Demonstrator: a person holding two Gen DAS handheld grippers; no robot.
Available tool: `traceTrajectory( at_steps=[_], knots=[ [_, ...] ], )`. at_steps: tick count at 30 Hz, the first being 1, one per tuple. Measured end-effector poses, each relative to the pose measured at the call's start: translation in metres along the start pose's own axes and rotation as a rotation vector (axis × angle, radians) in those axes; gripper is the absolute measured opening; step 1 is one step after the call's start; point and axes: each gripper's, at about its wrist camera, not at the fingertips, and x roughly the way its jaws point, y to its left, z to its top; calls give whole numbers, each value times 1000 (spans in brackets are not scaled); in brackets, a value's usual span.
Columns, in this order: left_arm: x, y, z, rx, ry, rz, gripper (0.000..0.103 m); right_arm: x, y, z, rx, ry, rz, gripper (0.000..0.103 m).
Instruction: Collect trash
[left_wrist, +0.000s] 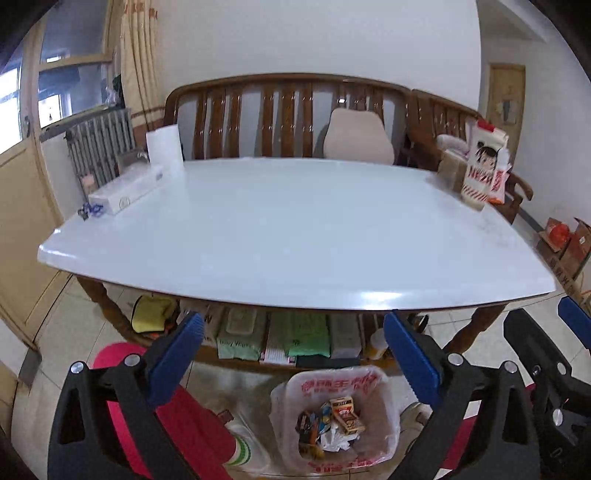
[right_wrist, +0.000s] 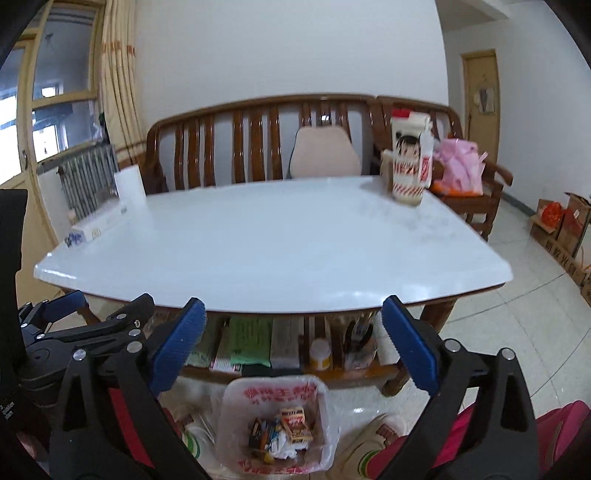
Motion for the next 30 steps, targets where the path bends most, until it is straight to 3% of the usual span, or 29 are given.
traceTrajectory(
  at_steps=[14, 30],
  knots=[
    [-61, -1, 23, -4, -144, 43, 95, -54, 8, 26, -13, -153, -39, 96],
    [-74, 3, 27, -15, -152, 23, 95, -73, 13, 29, -27, -196, -64, 96]
  ],
)
